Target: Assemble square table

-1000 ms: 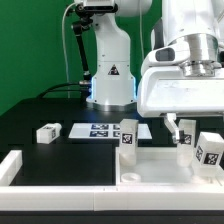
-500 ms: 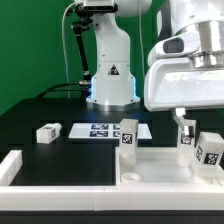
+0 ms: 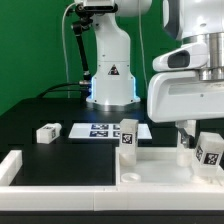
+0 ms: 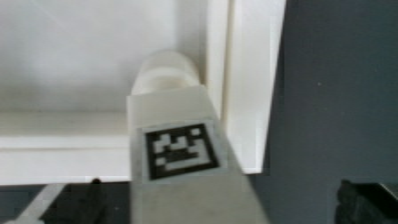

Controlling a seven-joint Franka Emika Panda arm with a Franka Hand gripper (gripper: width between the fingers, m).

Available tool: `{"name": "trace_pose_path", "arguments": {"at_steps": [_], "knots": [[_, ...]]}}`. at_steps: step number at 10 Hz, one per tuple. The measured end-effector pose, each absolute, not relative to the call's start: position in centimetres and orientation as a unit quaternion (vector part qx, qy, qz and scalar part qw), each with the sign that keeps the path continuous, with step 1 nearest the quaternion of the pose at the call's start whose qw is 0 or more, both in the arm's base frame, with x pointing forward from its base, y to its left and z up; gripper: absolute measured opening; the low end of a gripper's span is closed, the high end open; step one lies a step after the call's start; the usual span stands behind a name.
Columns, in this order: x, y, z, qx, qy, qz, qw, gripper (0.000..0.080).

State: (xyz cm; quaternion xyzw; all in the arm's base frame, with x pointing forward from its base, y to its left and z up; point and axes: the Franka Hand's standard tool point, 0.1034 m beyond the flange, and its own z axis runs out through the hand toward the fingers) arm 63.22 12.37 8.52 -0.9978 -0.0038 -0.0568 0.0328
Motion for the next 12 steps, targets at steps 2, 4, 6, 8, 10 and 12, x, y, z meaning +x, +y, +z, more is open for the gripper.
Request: {"name": "trace_pose_path", "arguments": {"at_steps": [2,4,6,8,10,12], "knots": [[62.72,11.48,8.46,-0.999,0.007,-0.013,0.037,0.0649],[62.77,11.49,8.40,-0.999,0.021,-0.015,0.037,0.0638],[62.77,11.46,8.40,-0.998,0.046,-0.014,0.037,0.0287],[62.77,11.49,8.40,-0.990,0.135,-0.011,0.039,0.0288],[62.45,11.71,8.28,-0.962,0.269,-0.029,0.044,0.0288],[62.14,11.75,8.21,-0.925,0.375,-0.024,0.051,0.0288]]}}
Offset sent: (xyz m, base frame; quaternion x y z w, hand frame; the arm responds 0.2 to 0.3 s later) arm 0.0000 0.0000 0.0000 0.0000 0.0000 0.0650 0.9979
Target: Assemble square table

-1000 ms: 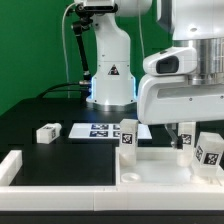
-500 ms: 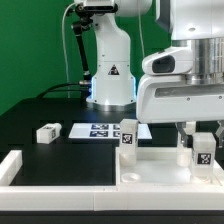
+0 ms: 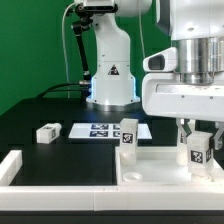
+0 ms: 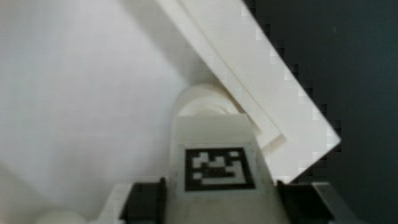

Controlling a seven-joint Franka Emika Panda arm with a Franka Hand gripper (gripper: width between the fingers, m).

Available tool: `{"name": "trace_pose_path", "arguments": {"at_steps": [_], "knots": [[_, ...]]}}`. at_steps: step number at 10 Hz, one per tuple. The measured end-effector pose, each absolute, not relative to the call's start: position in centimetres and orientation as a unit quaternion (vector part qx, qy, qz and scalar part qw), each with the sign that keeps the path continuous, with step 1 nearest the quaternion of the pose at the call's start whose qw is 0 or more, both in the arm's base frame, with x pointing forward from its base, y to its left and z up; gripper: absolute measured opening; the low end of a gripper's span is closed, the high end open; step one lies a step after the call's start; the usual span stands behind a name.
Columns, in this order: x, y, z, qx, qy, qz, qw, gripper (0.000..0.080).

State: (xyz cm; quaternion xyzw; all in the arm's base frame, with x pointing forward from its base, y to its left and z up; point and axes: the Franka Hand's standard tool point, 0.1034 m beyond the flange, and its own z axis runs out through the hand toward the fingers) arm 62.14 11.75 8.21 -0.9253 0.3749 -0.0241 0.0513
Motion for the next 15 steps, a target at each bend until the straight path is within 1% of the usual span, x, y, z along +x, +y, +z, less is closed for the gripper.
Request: {"name": "trace_pose_path", "arguments": {"at_steps": [2,4,6,7,8,9,10,11,12,13,15], "knots": [[62.43,11.69,8.17,-0.885,0.460,-0.026,0.066,0.0290],[62.33,12.07,8.15,-0.817,0.572,-0.011,0.077,0.0290],[62.34,12.41,8.13,-0.753,0.653,-0.001,0.083,0.0290],[62.37,12.34,8.09,-0.733,0.674,0.000,0.087,0.0290],[62.37,12.35,8.08,-0.737,0.670,0.000,0.086,0.0290],[62.30,12.29,8.02,-0.757,0.648,-0.002,0.084,0.0392],[62.07,12.16,7.90,-0.784,0.616,-0.001,0.078,0.0531],[61.85,11.90,8.04,-0.837,0.545,0.006,0.059,0.0612],[62.12,11.72,8.22,-0.894,0.445,-0.005,0.038,0.0612],[62.18,11.71,8.15,-0.905,0.424,-0.008,0.039,0.0643],[62.17,11.59,8.12,-0.934,0.355,-0.011,0.038,0.0648]]}}
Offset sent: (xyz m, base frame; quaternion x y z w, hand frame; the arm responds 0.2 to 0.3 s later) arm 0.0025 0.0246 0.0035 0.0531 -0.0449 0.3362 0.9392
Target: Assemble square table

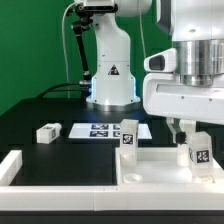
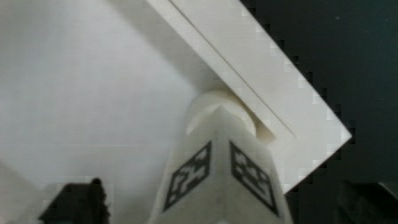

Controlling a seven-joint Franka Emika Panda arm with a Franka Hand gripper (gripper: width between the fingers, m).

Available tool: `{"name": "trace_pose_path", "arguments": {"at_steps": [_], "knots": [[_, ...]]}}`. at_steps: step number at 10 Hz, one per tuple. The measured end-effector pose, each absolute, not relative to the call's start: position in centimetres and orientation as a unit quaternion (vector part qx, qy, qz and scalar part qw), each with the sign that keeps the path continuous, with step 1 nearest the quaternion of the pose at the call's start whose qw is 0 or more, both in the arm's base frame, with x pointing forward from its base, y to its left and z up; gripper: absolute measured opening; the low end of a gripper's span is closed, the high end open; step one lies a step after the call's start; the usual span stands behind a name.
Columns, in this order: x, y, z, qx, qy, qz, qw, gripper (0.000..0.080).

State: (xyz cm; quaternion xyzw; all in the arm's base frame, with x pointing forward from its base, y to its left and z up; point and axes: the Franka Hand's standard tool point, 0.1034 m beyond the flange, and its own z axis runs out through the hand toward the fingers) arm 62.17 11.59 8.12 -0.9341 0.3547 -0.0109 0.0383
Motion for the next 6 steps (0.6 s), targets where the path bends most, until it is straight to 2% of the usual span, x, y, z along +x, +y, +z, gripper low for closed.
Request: {"name": "trace_pose_path", "arguments": {"at_steps": [1,2,4,5,6], "knots": [[62.18,11.58,8.11,-0.944,0.327,-0.012,0.038,0.0649],[62.91,11.73,8.49,-0.978,0.202,-0.037,0.028,0.0649],[63.02,11.86,8.45,-0.979,0.197,-0.043,0.029,0.0649],[63.02,11.86,8.45,-0.977,0.205,-0.043,0.030,0.0550],[63.01,11.90,8.43,-0.970,0.236,-0.042,0.032,0.0550]]}}
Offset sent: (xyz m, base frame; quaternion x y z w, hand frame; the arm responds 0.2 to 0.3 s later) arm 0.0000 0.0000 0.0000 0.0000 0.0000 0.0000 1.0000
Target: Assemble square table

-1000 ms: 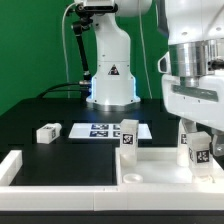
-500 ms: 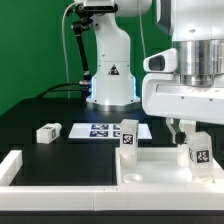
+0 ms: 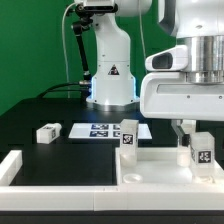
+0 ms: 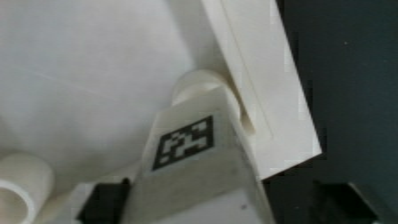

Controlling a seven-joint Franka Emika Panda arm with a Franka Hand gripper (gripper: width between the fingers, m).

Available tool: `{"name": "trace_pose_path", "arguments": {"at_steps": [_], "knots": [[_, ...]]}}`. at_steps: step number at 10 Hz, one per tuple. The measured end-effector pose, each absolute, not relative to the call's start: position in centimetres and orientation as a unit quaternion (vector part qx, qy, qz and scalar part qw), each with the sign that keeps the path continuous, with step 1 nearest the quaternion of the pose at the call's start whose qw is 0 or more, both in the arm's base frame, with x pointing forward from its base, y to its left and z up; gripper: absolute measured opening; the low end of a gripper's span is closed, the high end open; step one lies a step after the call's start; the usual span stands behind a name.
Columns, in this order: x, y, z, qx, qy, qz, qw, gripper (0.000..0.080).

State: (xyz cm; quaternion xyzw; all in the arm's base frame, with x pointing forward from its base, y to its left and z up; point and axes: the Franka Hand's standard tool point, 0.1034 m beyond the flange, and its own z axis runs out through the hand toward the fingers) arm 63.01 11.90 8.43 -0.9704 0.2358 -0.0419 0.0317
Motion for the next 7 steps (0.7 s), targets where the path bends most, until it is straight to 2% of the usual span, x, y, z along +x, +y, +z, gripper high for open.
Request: {"name": "trace_pose_path", "arguments": {"at_steps": [1,2,5,7], "knots": [[62.99,11.88,8.41,-0.962,0.269,-0.040,0.034,0.0349],[62.98,11.73,8.38,-0.952,0.302,-0.039,0.034,0.0290],[62.93,11.60,8.29,-0.901,0.432,-0.034,0.037,0.0290],[62.82,11.26,8.13,-0.805,0.590,-0.018,0.055,0.0290]]}}
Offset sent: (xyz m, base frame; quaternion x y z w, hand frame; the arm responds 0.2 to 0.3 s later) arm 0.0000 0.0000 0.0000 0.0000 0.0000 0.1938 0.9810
